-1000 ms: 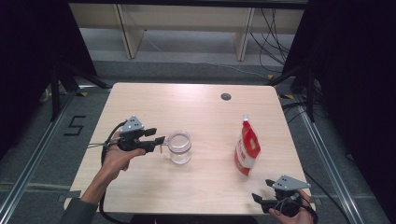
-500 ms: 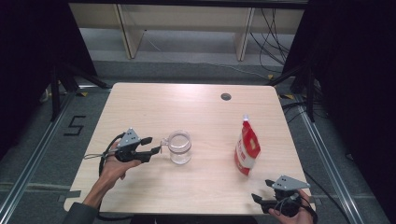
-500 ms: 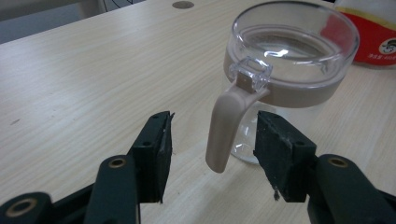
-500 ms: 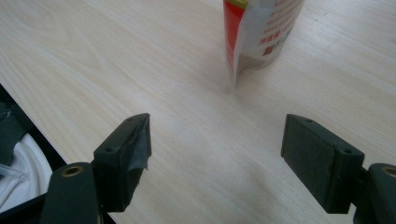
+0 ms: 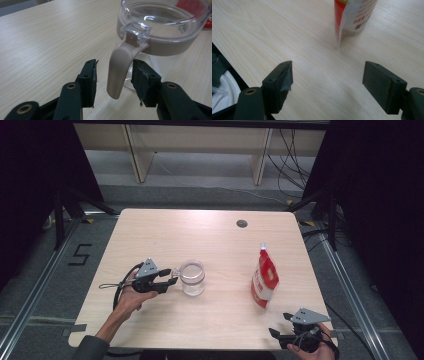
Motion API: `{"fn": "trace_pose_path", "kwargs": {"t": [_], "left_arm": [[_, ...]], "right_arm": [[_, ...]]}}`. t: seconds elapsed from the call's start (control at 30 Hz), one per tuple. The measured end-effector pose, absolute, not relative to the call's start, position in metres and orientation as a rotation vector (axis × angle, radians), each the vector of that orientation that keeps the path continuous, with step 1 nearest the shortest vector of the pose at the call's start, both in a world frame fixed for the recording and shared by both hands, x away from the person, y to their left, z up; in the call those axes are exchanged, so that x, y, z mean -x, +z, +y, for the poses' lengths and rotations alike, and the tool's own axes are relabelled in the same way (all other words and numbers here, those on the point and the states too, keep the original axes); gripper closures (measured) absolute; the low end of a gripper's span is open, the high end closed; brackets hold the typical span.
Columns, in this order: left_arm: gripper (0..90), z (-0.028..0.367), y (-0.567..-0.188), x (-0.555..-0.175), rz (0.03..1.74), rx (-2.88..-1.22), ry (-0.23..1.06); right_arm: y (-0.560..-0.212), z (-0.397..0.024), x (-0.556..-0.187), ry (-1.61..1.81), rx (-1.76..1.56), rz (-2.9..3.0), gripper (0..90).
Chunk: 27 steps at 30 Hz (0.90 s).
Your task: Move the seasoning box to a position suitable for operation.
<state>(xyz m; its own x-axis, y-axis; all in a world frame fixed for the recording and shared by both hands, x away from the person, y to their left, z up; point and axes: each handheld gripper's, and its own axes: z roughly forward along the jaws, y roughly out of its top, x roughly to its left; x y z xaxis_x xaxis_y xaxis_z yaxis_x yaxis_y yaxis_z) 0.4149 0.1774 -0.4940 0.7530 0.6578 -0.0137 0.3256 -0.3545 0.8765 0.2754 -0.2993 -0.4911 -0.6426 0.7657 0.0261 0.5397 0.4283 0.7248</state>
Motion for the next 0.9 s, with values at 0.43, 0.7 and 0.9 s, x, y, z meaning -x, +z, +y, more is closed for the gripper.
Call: {"fn": "trace_pose_path", "kwargs": {"t": [0.43, 0.7, 0.9], "left_arm": [[73.8, 0.173, -0.496, -0.42, 0.687, -1.975, 0.421], [74.4, 0.171, -0.499, -0.413, 0.692, -1.944, 0.413], [74.3, 0.162, -0.498, -0.4, 0.658, -1.962, 0.416]], "right_arm": [[-0.492, -0.299, -0.276, 1.04, -1.113, 2.391, 25.3], [-0.492, -0.299, -0.276, 1.049, -1.112, 2.388, 25.3], [-0.492, -0.3, -0.276, 1.045, -1.109, 2.383, 25.3]]}}
